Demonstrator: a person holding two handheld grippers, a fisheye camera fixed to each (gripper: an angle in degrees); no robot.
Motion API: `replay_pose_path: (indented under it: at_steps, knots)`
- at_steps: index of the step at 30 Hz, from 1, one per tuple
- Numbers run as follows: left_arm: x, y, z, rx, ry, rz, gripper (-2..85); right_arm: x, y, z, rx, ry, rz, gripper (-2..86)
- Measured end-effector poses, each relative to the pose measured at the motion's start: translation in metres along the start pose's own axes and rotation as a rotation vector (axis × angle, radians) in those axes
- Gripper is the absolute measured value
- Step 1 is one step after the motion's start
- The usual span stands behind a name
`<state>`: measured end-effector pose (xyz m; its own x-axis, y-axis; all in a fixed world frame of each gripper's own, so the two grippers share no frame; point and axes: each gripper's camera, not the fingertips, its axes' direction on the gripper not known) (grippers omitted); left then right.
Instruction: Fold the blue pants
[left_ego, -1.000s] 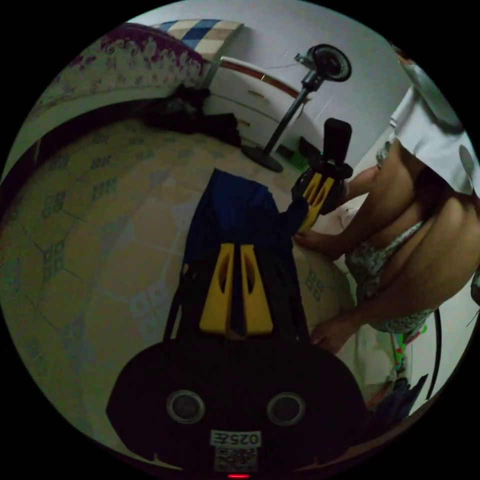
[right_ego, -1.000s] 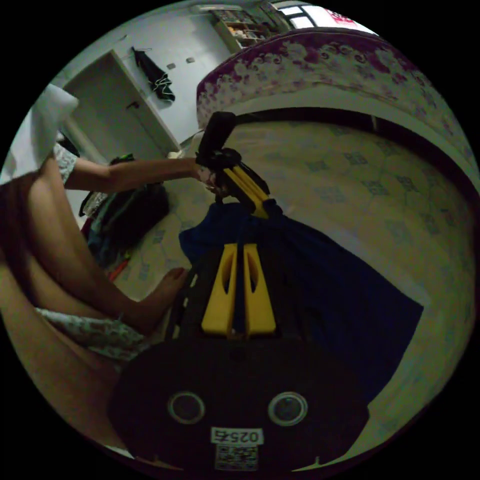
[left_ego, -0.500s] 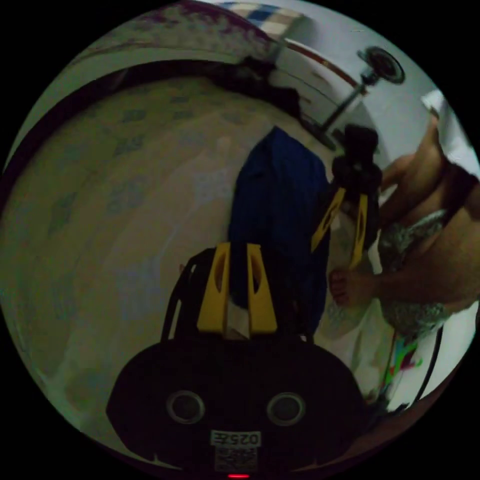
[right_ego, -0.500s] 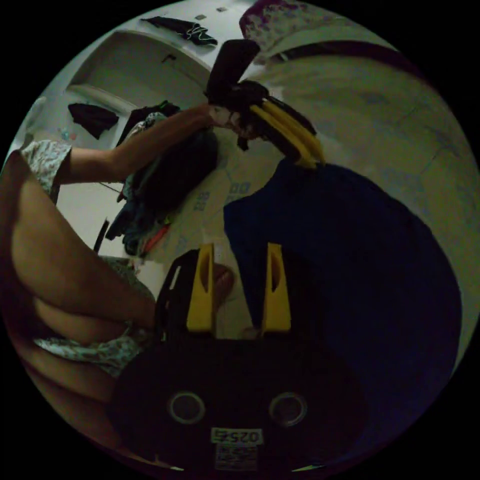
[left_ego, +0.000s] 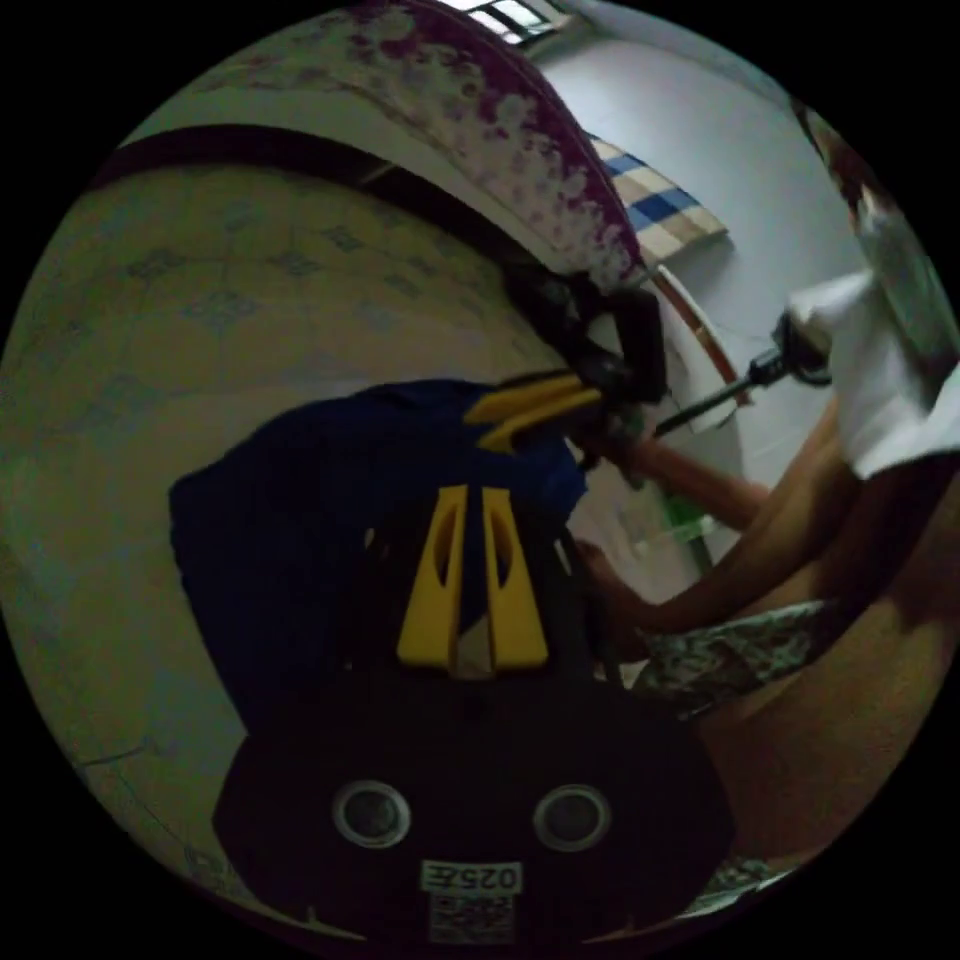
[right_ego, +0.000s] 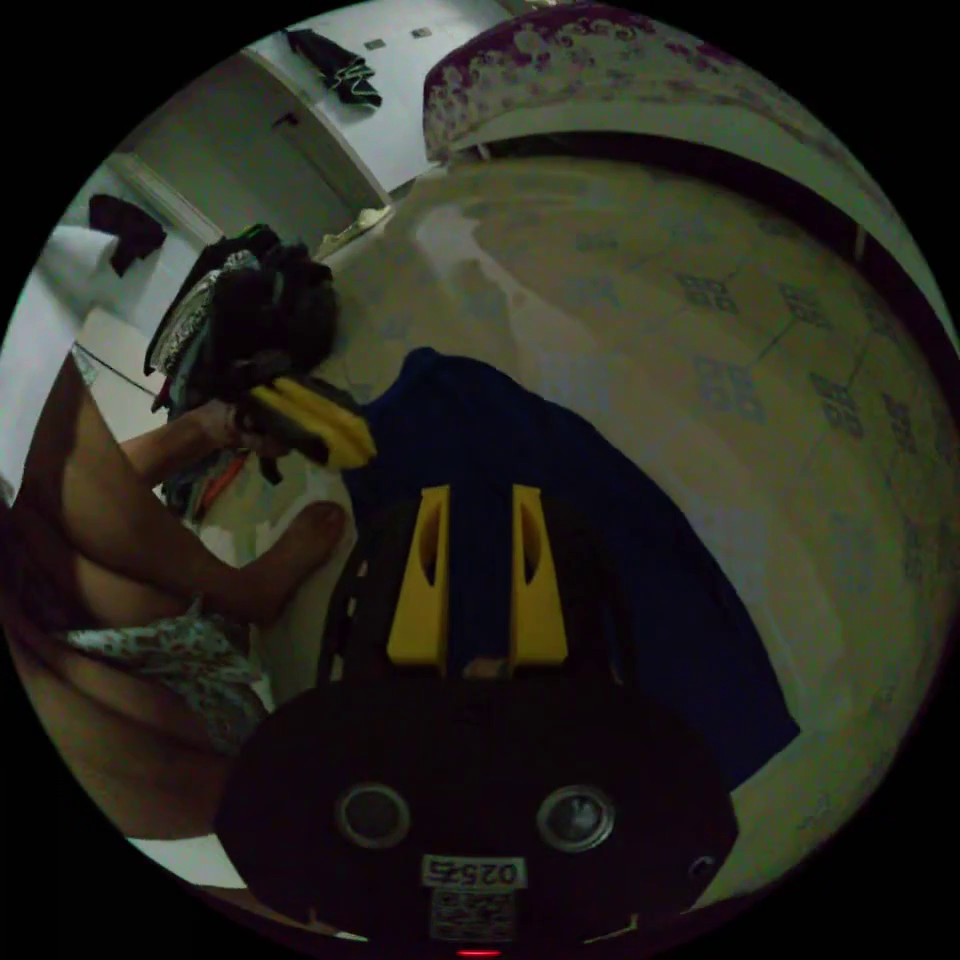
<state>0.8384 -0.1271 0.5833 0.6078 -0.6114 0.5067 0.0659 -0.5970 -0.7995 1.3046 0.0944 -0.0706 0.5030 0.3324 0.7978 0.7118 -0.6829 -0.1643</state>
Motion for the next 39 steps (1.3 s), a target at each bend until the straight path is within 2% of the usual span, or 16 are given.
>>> replay_pose_path:
  at_steps: [1, 4, 5, 8, 12, 14, 19, 21, 25, 27, 29, 32, 34, 36, 37, 39]
  knots:
    - [0.005, -0.001, 0.008, -0.032, -0.027, 0.014, 0.3, 0.003, -0.004, 0.004, -0.017, -0.012, -0.013, 9.1]
    - [0.004, 0.001, 0.048, -0.303, -0.270, 0.020, -0.7, 0.016, -0.020, 0.023, -0.087, 0.036, -0.052, 5.7]
    - [0.006, 0.007, 0.040, -0.199, -0.233, 0.075, -1.0, 0.022, -0.024, 0.028, -0.109, 0.063, -0.042, 4.7]
    - [-0.005, 0.007, 0.027, -0.181, -0.167, -0.044, 0.1, 0.031, -0.028, 0.019, -0.116, -0.019, -0.041, 6.1]
    - [0.008, 0.004, -0.009, -0.045, -0.295, -0.142, 4.6, 0.003, -0.027, -0.025, 0.020, -0.081, -0.201, 8.1]
    - [0.013, 0.006, -0.009, -0.040, -0.331, -0.152, 6.2, -0.012, -0.034, -0.032, 0.024, -0.059, -0.291, 9.6]
    - [0.016, 0.019, 0.026, -0.096, -0.351, -0.186, 8.5, -0.033, -0.061, -0.009, -0.150, 0.036, -0.493, 10.1]
    - [0.024, 0.028, 0.041, -0.115, -0.379, -0.152, 8.4, -0.036, -0.066, 0.003, -0.259, -0.001, -0.544, 6.1]
    - [0.038, 0.052, 0.059, -0.145, -0.420, -0.110, 7.7, -0.041, -0.061, -0.009, -0.262, 0.055, -0.601, 2.6]
    - [0.045, 0.076, 0.078, -0.186, -0.509, -0.075, 7.4, -0.037, -0.057, -0.022, -0.249, 0.043, -0.570, 4.5]
    - [0.053, 0.097, 0.084, -0.133, -0.518, -0.036, 7.1, -0.027, -0.052, -0.024, -0.285, 0.021, -0.518, 5.7]
    - [0.069, 0.122, 0.083, -0.168, -0.538, -0.006, 6.5, -0.003, -0.040, -0.062, -0.242, -0.099, -0.379, 10.4]
    - [0.085, 0.135, 0.068, -0.120, -0.619, 0.042, 5.6, 0.014, -0.021, -0.109, -0.147, -0.150, -0.255, 11.9]
    - [0.106, 0.146, 0.046, 0.042, -0.655, 0.243, 5.5, 0.030, 0.028, -0.191, 0.079, -0.156, -0.127, 12.8]
    - [0.107, 0.145, 0.044, 0.072, -0.621, 0.293, 5.6, 0.034, 0.044, -0.211, 0.132, -0.137, -0.091, 13.1]
    - [0.100, 0.117, 0.064, 0.014, -0.291, 0.428, 6.2, 0.047, 0.116, -0.273, 0.286, -0.008, 0.079, 16.2]
